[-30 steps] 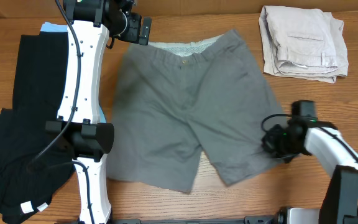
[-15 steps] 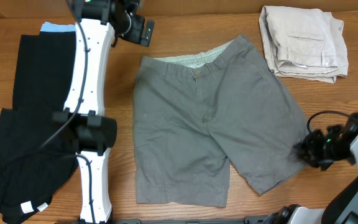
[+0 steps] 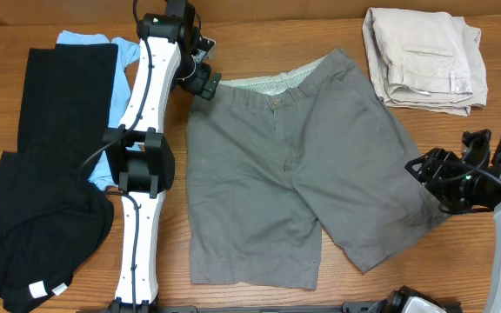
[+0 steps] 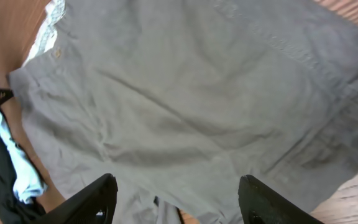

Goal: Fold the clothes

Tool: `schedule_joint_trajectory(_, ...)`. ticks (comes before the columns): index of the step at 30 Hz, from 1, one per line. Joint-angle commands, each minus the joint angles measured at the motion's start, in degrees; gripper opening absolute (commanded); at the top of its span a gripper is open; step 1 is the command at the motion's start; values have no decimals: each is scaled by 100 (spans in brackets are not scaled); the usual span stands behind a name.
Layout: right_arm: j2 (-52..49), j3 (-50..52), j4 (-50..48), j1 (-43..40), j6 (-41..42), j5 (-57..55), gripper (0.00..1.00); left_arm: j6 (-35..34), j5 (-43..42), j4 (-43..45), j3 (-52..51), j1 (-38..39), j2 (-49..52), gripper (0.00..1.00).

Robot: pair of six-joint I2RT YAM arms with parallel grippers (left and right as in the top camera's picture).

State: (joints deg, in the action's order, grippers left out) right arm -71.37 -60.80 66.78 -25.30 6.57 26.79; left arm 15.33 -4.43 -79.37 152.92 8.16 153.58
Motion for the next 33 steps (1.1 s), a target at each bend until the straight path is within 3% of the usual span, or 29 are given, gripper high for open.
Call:
schedule_joint_trajectory(1, 55, -111, -22, 186, -59, 44, 66, 164, -122, 52, -4, -26, 223, 94)
schedule_joint_trajectory(5, 55, -111, -90, 389, -35, 33, 66, 164, -490, 63, -20, -26, 402, 77)
schedule_joint_trajectory(11, 55, -111, -103, 479, 52, 31, 65, 162, -769, 48, -20, -13, 627, 61)
schedule_joint_trajectory(12, 55, -111, -103, 479, 52, 31, 66, 162, -772, 52, -22, -13, 649, 51)
schedule_joint_trajectory(15, 55, -111, -101, 479, 74, 31, 65, 129, -713, 70, -13, -15, 647, 4)
schedule_joint_trajectory(19, 52, -109, -109, 555, 144, 31, 60, -649, -133, -151, 98, -170, 579, 4)
schedule_joint_trajectory(25, -79, -109, -417, 1150, 579, -107, 58, -2315, 542, -1191, 466, -988, 361, 4)
schedule_joint_trajectory(27, -190, -109, -612, 1488, 835, -278, 58, -2702, 352, -1508, 590, -1377, 295, 4)
schedule_joint_trajectory(33, -813, -109, -1108, 2555, 1703, -835, 58, -2645, -1325, -1746, 737, -2273, 273, 7)
